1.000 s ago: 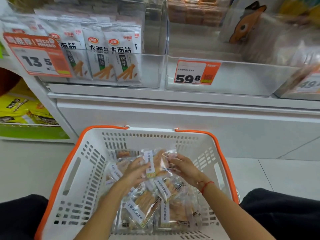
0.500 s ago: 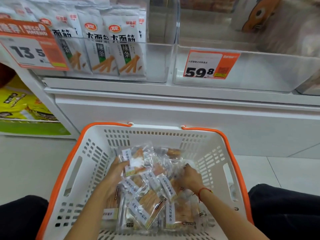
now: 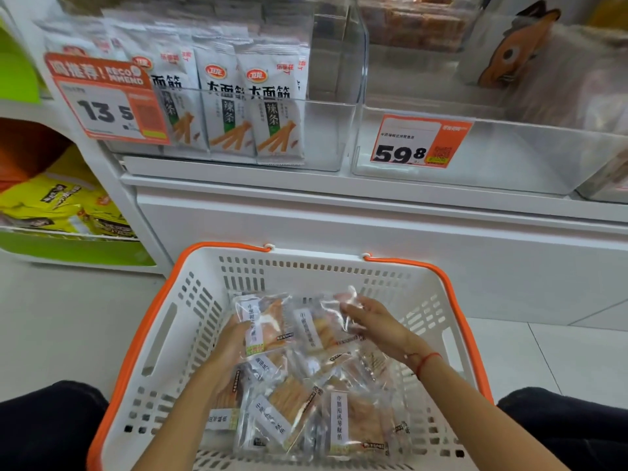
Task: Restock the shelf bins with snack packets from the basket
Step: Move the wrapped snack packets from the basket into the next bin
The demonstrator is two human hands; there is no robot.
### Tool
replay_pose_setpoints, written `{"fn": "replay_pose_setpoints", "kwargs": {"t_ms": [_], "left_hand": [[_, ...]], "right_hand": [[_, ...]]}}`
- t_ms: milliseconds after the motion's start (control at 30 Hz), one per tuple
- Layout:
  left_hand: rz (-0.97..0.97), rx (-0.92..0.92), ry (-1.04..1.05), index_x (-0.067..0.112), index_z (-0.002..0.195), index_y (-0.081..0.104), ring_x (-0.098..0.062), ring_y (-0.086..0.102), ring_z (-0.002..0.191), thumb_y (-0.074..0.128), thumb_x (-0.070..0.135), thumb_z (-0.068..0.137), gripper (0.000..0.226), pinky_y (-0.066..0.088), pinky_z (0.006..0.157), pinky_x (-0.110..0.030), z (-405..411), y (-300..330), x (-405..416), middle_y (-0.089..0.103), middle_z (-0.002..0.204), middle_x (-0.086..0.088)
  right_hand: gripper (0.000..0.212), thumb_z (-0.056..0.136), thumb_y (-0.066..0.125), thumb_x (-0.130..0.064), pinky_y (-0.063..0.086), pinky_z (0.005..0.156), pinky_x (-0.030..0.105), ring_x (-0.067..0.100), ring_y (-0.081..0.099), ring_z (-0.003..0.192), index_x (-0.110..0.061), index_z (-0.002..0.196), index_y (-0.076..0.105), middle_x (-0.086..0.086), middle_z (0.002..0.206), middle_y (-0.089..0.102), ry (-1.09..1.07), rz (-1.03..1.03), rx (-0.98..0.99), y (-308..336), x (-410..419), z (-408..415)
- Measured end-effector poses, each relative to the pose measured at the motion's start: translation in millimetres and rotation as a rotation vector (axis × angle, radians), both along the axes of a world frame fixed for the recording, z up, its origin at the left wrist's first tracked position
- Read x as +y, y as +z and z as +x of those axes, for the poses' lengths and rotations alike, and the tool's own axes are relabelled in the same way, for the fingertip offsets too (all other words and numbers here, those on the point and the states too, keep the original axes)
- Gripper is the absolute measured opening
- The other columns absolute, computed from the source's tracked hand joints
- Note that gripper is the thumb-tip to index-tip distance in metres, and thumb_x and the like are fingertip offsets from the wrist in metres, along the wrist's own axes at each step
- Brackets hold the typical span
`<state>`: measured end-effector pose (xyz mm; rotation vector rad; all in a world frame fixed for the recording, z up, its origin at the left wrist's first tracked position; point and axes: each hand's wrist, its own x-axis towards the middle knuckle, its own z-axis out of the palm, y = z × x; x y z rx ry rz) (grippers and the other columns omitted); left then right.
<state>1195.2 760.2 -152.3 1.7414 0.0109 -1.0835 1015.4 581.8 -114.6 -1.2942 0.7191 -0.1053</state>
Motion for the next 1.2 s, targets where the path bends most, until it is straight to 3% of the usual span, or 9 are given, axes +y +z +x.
{"fn": "replay_pose_setpoints", "kwargs": {"t_ms": [167,267,333,533,700,767,900,1067,1200], "left_hand": [[-0.153,0.126,-0.051,0.029,0.104,0.06,-0.009,0.067,0.074,0.028,0.049,0.099,0.038,0.053,0.07,-0.03,-12,23,-22,0.072,0.08,0.007],[-0.165,0.097,-0.185,0.037,0.119,0.055,-0.019,0.059,0.11,0.054,0.064,0.081,0.047,0.035,0.107,-0.044,-17,33,-22,0.064,0.117,0.002],[-0.137,-0.01,-0.247,0.03,0.144,0.032,-0.022,0.039,0.134,0.06,0.057,0.082,0.073,0.028,0.11,-0.042,-17,26,-17,0.039,0.146,0.001],[-0.107,-0.065,-0.068,0.021,0.144,0.034,-0.03,0.047,0.127,0.065,0.075,0.059,0.105,0.039,0.105,-0.053,7,4,8,0.045,0.143,-0.009],[-0.052,-0.036,0.142,0.018,0.127,0.053,-0.028,0.061,0.108,0.067,0.045,0.082,0.054,0.047,0.096,-0.047,25,-10,19,0.063,0.122,-0.008],[-0.03,-0.031,0.175,0.013,0.119,0.057,-0.027,0.063,0.099,0.064,0.032,0.087,0.038,0.05,0.088,-0.038,28,-8,19,0.067,0.111,-0.011],[-0.048,0.004,0.188,0.01,0.109,0.062,-0.033,0.065,0.095,0.065,0.023,0.086,0.026,0.051,0.089,-0.043,30,-6,20,0.069,0.102,-0.017],[-0.105,0.076,0.152,0.015,0.109,0.064,-0.039,0.061,0.106,0.084,0.045,0.051,0.069,0.042,0.099,-0.058,47,-42,19,0.068,0.108,-0.017],[-0.076,0.037,0.082,0.009,0.122,0.058,-0.04,0.057,0.113,0.069,0.031,0.08,0.049,0.04,0.101,-0.059,34,-13,16,0.064,0.116,-0.018]], "right_hand": [[0.011,0.096,0.05,-0.007,0.052,0.059,0.018,0.014,0.059,0.069,-0.009,0.089,0.058,0.004,0.077,0.06,-0.243,-0.002,0.045,1,25,37],[0.012,0.096,0.048,-0.004,0.052,0.056,0.017,0.014,0.059,0.065,-0.01,0.098,0.059,0.008,0.08,0.062,-0.393,0.006,0.009,-3,47,54],[0.018,0.097,0.047,-0.003,0.051,0.058,0.018,0.013,0.057,0.066,-0.015,0.097,0.06,0.005,0.083,0.062,-0.403,0.008,0.008,-3,55,64],[0.024,0.094,0.056,-0.022,0.044,0.066,0.009,0.012,0.055,0.087,-0.007,0.113,0.057,0.006,0.108,0.062,-0.323,-0.52,0.262,-19,33,67],[0.08,0.075,0.073,-0.043,0.037,0.107,0.036,0.026,0.034,0.129,-0.01,0.136,0.033,0.005,0.138,0.034,0.396,-0.794,0.715,-66,42,39],[0.104,0.073,0.074,-0.049,0.022,0.115,0.042,0.033,0.013,0.141,-0.006,0.147,0.016,0.008,0.155,0.011,0.351,-0.827,0.782,-76,52,37],[0.12,0.063,0.079,-0.057,0.029,0.109,0.039,0.032,0.032,0.132,-0.003,0.146,0.011,0.014,0.141,0.036,0.123,-0.785,0.881,-70,53,34],[0.088,0.062,0.074,-0.064,0.033,0.103,0.039,0.024,0.041,0.122,-0.013,0.125,0.038,0.003,0.127,0.051,0.13,-0.961,0.877,-66,39,23],[0.044,0.083,0.068,-0.042,0.044,0.081,0.03,0.015,0.051,0.093,-0.013,0.105,0.043,-0.006,0.095,0.05,0.345,-0.74,0.74,-54,18,11]]}}
